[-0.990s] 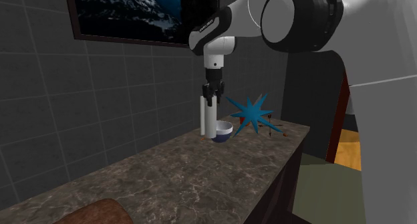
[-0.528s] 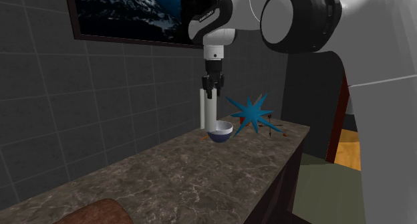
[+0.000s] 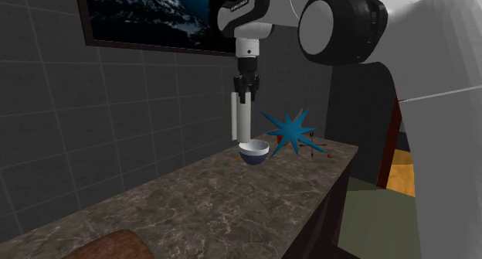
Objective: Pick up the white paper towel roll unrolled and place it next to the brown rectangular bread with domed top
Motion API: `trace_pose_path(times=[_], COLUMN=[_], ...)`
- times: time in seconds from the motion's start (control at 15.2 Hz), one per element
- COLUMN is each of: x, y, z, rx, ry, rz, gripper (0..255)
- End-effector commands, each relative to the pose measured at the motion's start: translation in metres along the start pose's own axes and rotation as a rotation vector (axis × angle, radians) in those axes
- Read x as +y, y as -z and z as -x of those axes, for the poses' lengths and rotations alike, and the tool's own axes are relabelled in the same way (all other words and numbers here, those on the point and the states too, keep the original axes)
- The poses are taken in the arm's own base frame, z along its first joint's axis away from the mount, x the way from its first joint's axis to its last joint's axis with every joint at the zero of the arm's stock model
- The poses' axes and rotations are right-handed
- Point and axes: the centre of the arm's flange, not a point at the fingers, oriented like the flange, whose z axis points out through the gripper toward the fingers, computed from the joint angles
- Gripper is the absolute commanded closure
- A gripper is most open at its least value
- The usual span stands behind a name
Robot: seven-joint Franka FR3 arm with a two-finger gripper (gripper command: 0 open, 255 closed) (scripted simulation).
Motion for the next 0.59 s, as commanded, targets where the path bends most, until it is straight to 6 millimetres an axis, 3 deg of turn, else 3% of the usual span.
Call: trace_pose_path(times=[0.0,0.53], x=[0.0,-0.101], y=[0.009,0.025], z=[0.0,0.027], rx=[0.0,0.0], ry=[0.0,0.0], rz=[0.0,0.0], gripper=[255,255])
